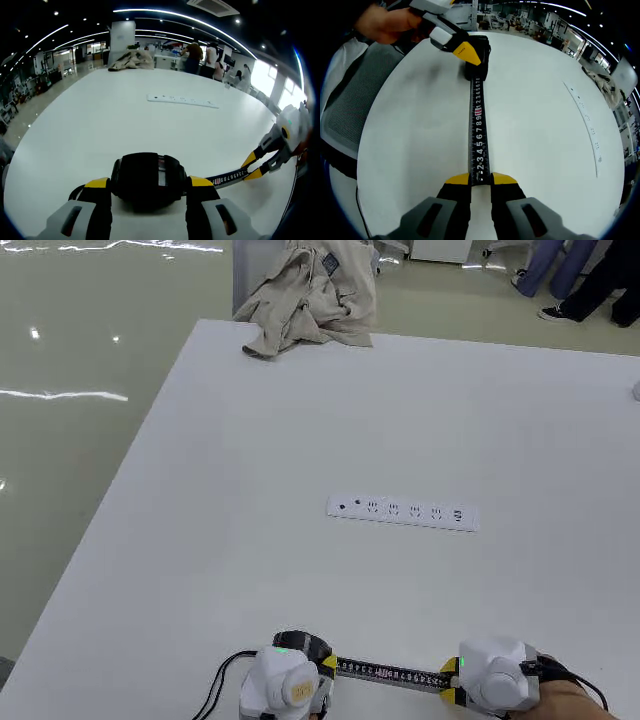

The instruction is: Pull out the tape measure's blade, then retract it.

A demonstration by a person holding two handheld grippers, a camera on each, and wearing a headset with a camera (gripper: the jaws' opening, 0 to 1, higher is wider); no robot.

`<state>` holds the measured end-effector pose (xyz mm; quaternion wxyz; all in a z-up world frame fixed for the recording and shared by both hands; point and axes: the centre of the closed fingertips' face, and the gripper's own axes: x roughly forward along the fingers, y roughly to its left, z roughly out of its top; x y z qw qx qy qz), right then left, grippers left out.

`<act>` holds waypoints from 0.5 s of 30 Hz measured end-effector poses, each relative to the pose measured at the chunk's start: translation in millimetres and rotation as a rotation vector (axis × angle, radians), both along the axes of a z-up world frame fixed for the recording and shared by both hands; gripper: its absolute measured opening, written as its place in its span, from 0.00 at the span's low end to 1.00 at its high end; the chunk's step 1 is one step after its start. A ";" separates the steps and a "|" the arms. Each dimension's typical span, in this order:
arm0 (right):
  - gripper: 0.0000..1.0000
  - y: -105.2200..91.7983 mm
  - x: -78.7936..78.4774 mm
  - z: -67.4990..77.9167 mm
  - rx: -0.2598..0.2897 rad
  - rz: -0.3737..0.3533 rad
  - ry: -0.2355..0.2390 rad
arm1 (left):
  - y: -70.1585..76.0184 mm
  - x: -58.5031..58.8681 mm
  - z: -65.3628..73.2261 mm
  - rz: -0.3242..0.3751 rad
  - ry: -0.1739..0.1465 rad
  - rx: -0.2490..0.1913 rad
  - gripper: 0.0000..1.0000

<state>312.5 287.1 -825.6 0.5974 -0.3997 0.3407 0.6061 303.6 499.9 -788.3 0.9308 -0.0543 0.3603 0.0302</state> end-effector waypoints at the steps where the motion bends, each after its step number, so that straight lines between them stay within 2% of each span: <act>1: 0.14 1.0 0.0 0.0 0.001 0.001 -0.001 | 0.0 -0.1 -0.3 0.000 0.000 0.000 0.57; 15: 0.14 15.4 0.0 -0.2 0.014 0.013 -0.010 | -0.1 0.5 0.1 -0.004 0.002 -0.001 0.57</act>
